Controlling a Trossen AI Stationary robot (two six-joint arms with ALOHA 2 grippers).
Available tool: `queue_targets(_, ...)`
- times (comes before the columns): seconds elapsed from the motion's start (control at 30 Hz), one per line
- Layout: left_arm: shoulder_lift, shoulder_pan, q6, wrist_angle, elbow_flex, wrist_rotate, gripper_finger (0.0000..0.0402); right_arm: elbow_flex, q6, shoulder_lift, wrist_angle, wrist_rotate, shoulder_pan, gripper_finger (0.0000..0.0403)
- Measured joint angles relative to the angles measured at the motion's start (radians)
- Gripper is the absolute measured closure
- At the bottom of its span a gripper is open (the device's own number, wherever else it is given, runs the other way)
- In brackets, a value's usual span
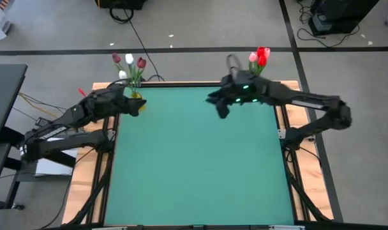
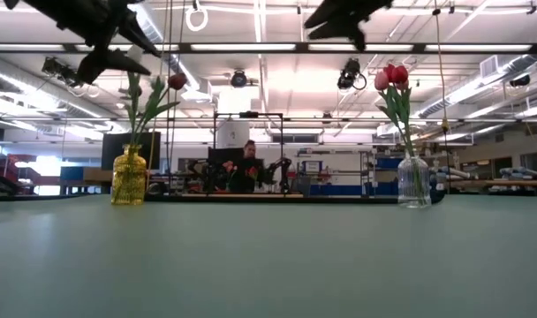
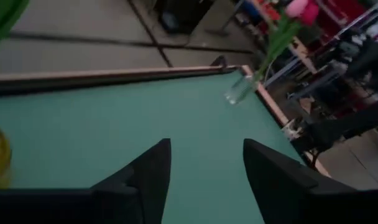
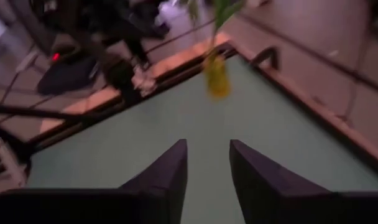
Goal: Sort flowers into vase by color
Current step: Return to Home Position
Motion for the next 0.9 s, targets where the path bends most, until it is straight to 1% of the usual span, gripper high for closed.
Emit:
queue_targets(0.1,-0.006,-0.049,0.068,0.072,0.000,-0.037,0.0220,0.000,0.003,-0.089,-0.065,0.035,-0.015,0.0305)
queue_targets(0.17,0.007,-0.073,0.166,0.157,0.000,-0.027,0.0237,0.000,0.004,-0.137,-0.107,0.038,-0.017,0.0329)
queue_targets(0.27,0.058,-0.110,0.326,0.327,0.000,0.054,0.0271,-0.004,-0.007,-0.193,-0.152,0.032,-0.013,0.0372)
queue_targets(0.3,0.076,-0.119,0.375,0.382,0.000,0.083,0.0283,-0.015,-0.012,-0.211,-0.134,0.024,-0.008,0.0387)
queue_targets(0.33,0.097,-0.129,0.415,0.434,0.000,0.112,0.0296,-0.033,-0.022,-0.230,-0.101,0.011,-0.005,0.0392)
queue_targets(0.4,0.136,-0.151,0.467,0.532,0.000,0.158,0.0321,-0.085,-0.038,-0.268,-0.012,-0.010,0.001,0.0392)
queue_targets(0.47,0.180,-0.175,0.503,0.607,0.000,0.182,0.0346,-0.153,-0.045,-0.313,0.048,-0.027,0.003,0.0390)
queue_targets(0.6,0.284,-0.235,0.570,0.725,-0.001,0.192,0.0392,-0.318,-0.048,-0.420,0.174,-0.088,0.004,0.0397)
queue_targets(0.67,0.324,-0.255,0.612,0.811,-0.001,0.178,0.0395,-0.398,-0.071,-0.484,0.227,-0.110,0.011,0.0397)
queue_targets(0.73,0.344,-0.261,0.641,0.849,-0.001,0.174,0.0397,-0.469,-0.096,-0.545,0.245,-0.108,0.019,0.0398)
queue_targets(0.83,0.359,-0.261,0.644,0.791,-0.002,0.173,0.0399,-0.555,-0.146,-0.624,0.263,-0.107,0.025,0.0399)
queue_targets(0.9,0.360,-0.272,0.643,0.793,-0.028,0.169,0.0399,-0.607,-0.150,-0.664,0.259,-0.100,0.024,0.0395)
